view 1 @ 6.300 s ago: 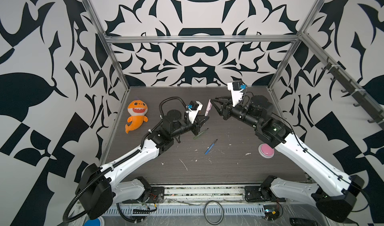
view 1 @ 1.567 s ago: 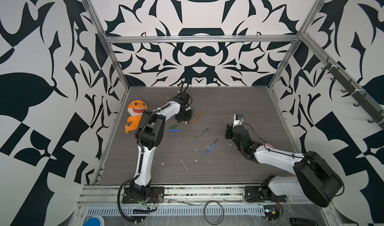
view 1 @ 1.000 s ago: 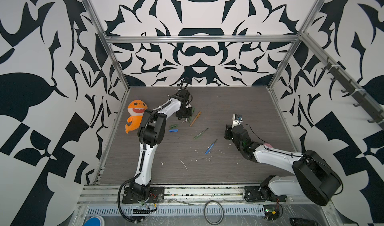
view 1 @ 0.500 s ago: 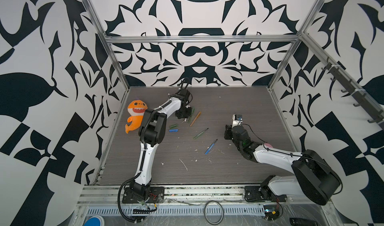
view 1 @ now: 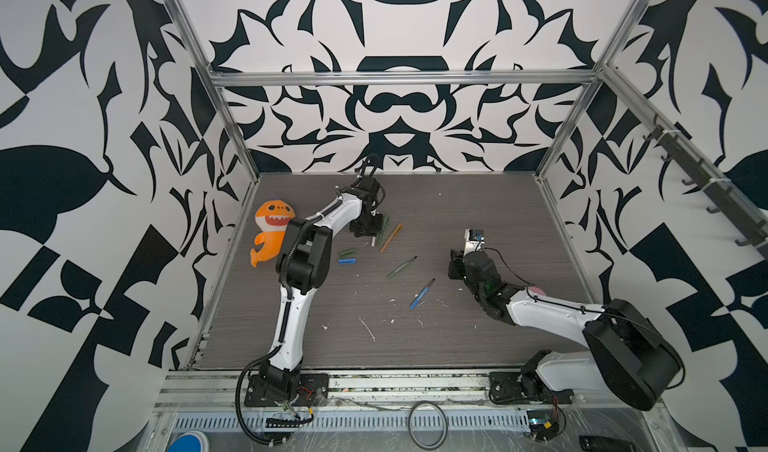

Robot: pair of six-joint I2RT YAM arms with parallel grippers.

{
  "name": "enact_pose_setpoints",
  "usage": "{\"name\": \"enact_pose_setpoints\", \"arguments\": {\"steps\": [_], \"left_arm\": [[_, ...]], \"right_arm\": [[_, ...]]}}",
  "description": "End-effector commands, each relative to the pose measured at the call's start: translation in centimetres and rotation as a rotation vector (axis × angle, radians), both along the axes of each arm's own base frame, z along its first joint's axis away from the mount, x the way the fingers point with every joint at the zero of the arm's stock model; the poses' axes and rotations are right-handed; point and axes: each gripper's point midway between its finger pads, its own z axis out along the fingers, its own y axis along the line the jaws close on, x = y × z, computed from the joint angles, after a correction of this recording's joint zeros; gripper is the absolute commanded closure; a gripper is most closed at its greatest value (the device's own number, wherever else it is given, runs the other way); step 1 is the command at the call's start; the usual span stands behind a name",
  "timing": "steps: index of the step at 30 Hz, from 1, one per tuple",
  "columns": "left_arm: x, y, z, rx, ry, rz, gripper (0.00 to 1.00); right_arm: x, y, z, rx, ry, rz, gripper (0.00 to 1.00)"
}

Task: Insert the pens into the pen caps
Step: 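Release the capped pink pen and move the left gripper over the green cap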

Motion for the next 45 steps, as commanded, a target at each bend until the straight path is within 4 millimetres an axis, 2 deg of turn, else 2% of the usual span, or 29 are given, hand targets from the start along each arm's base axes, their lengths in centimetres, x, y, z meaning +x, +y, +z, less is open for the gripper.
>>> {"name": "enact_pose_setpoints", "arguments": {"steps": [1, 3, 5, 8, 11, 16, 26, 36, 45], "left_arm": [[-0.3, 1.7, 5.5, -0.019, -0.108, 0.051, 0.7], [-0.8, 2.8, 6.7, -0.053, -0.141, 0.109, 0.67], [-1.8, 3.9, 6.9, -0.071, -0.156, 0.175, 0.64], [-3.5, 5.3, 6.0, -0.088, -0.154, 0.25, 0.58], [-4.6, 5.7, 4.6, -0.073, -0.128, 0.204, 0.56], [-4.7, 7.0, 2.5, 0.052, -0.103, 0.114, 0.55], [-4.7, 8.6, 0.4, 0.208, -0.059, 0.022, 0.54], [-5.5, 8.0, -0.4, 0.255, -0.03, -0.07, 0.54], [-5.6, 7.9, -1.5, 0.263, -0.001, -0.078, 0.56]], "right_arm": [[0.9, 0.8, 2.0, 0.044, -0.051, 0.002, 0.68], [0.9, 1.0, 2.0, 0.045, -0.049, 0.008, 0.68], [0.9, 1.2, 1.9, 0.047, -0.041, 0.022, 0.65], [0.8, 1.3, 2.0, 0.052, -0.041, 0.027, 0.58], [0.8, 1.4, 2.0, 0.051, -0.04, 0.028, 0.55], [0.8, 1.7, 1.8, 0.047, -0.034, 0.042, 0.5], [0.8, 1.7, 1.6, 0.04, -0.025, 0.044, 0.48], [0.9, 2.2, 1.3, 0.044, -0.013, 0.061, 0.48], [0.9, 2.2, 1.1, 0.041, -0.011, 0.062, 0.49]]}}
